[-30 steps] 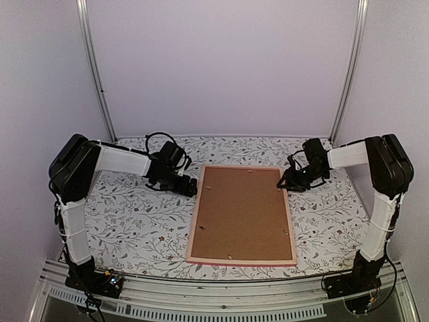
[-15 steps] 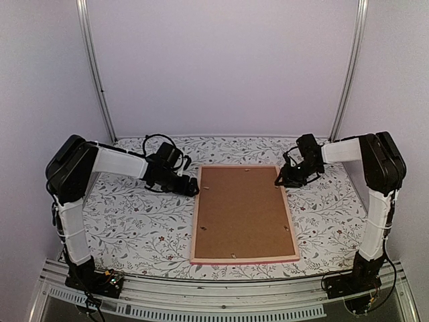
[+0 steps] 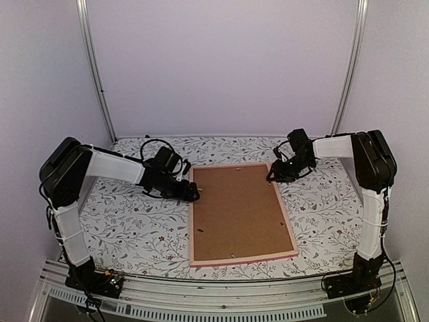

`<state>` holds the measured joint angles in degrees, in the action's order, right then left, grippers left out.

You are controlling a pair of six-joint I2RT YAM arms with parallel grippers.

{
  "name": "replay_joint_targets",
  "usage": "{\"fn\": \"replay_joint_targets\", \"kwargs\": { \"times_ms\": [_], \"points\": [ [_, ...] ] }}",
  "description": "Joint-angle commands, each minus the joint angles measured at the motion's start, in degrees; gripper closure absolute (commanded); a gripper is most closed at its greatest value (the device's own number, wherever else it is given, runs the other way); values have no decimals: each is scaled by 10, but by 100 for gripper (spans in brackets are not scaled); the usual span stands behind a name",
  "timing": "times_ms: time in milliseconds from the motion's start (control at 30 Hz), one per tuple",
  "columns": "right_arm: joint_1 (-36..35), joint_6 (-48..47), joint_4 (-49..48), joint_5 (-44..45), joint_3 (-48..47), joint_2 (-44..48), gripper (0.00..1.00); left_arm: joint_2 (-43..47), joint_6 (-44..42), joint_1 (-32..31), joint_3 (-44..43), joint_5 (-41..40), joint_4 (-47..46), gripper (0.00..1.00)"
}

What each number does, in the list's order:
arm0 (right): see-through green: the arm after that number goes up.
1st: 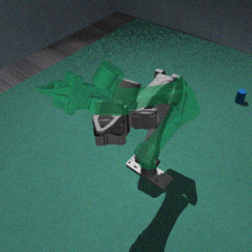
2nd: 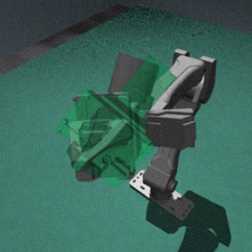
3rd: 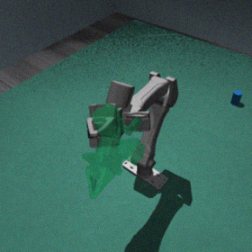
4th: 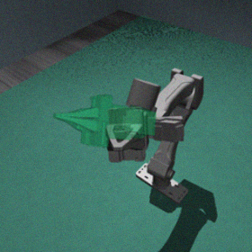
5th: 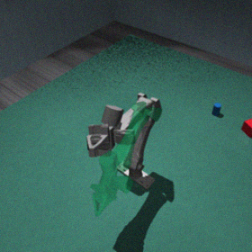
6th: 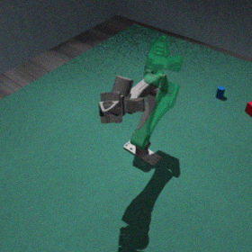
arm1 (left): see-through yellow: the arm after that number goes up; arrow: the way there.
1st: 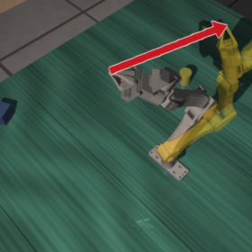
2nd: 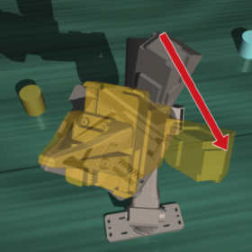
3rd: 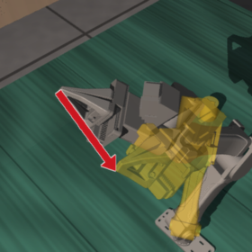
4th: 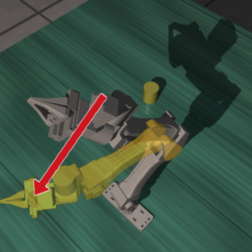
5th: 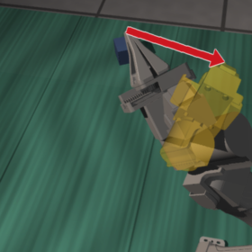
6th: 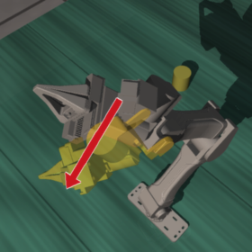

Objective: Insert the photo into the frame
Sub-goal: Press the fastener onto the backboard.

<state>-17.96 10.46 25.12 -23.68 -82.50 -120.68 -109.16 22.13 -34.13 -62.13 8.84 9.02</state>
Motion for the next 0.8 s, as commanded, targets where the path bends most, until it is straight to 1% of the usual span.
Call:
{"fn": "replay_joint_targets", "kwargs": {
  "times_ms": [0, 67, 333, 433, 567, 767],
  "points": [
    [-17, -8, 24, 40, -14, -8, 53, -17, 7, -10, -20, 13, -12, 18],
    [-19, -7, 23, 44, -13, -10, 52, -23, 7, -11, -25, 14, -12, 22],
    [-21, 1, 12, 43, 0, -10, 53, -33, 27, -17, -27, 2, -4, 51],
    [-22, 5, 8, 42, 2, -9, 53, -34, 37, -19, -27, -4, -3, 58],
    [-22, 16, 4, 45, 4, -7, 52, -34, 52, -24, -24, -19, -3, 64],
    [-25, 26, 4, 57, 4, -10, 54, -28, 77, -32, -11, -31, -15, 68]
  ]
}}
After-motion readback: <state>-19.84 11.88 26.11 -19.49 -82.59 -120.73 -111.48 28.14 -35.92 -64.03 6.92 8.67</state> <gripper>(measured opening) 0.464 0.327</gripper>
